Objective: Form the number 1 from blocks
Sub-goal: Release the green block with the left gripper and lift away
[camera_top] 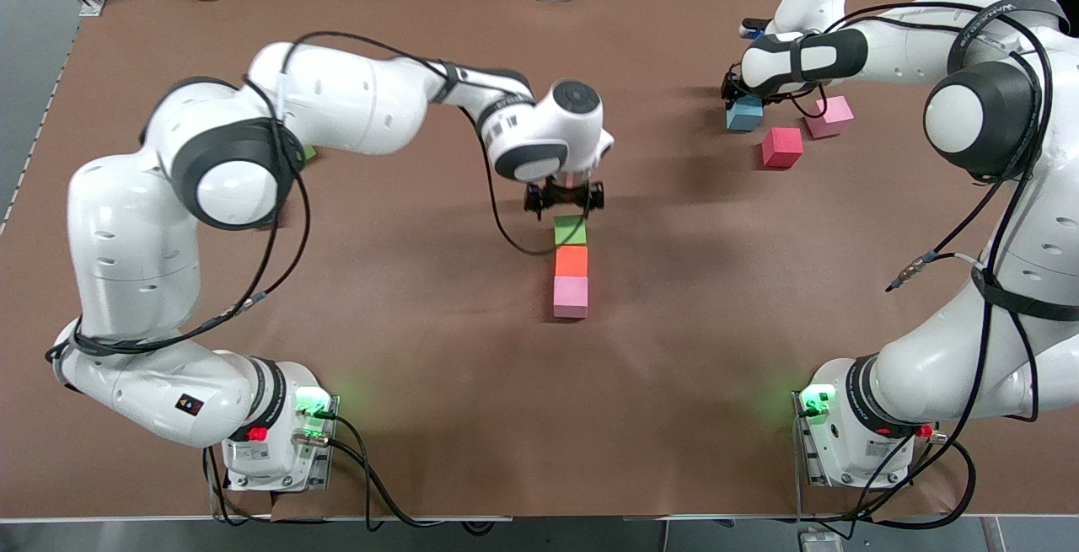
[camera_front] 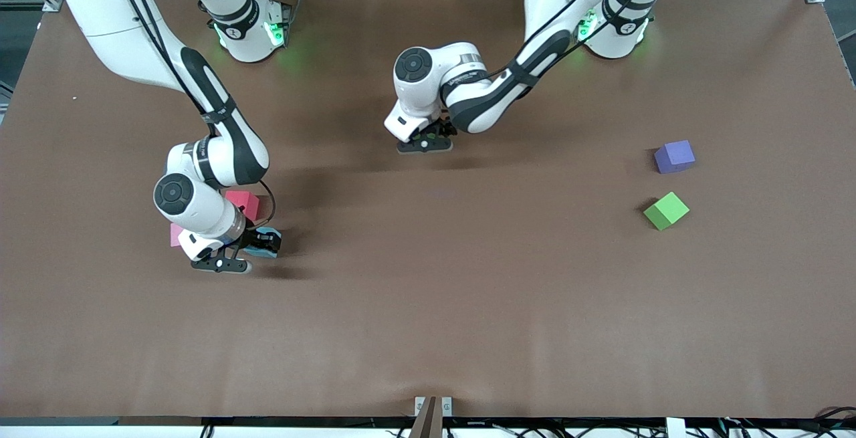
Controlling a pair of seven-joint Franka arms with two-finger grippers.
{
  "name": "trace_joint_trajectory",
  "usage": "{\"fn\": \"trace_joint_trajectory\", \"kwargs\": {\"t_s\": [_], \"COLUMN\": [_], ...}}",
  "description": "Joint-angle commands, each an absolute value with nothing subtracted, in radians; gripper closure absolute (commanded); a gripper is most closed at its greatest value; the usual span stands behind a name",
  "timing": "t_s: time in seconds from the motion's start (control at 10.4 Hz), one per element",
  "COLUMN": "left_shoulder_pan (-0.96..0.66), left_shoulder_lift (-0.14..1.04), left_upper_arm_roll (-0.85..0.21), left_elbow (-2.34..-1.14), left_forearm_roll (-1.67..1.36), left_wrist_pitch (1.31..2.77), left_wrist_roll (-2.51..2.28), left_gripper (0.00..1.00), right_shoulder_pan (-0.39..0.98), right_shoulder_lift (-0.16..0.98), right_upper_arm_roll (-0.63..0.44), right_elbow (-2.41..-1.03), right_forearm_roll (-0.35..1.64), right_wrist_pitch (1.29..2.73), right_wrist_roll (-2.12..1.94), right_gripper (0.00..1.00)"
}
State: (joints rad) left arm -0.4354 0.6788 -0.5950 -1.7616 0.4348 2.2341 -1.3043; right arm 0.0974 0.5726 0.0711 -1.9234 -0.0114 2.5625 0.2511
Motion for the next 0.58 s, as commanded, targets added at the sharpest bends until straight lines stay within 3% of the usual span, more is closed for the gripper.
{"fn": "trace_joint_trajectory", "kwargs": {"t_s": [0.0,0.48], "left_shoulder_pan": [-0.343,-0.024], "left_shoulder_lift": [0.588,0.503], "left_upper_arm_roll": [-0.594,-0.597], "left_elbow": [-1.782,-1.781], "left_forearm_roll": [0.422,0.425], "left_wrist_pitch": [2.175,2.098], "left_wrist_roll": [-1.339,-1.330], "left_gripper": [0.00,0.00], "right_shoulder_pan": [0.141,0.294], "right_shoulder_lift": [0.505,0.457], "right_upper_arm_roll": [0.046,-0.060], "right_elbow": [-1.928,-1.928], "right_forearm_roll": [0.012,0.100], "right_wrist_pitch": [2.548,2.514], "right_wrist_roll": [0.239,0.245], "right_gripper": [0.30,0.31]}}
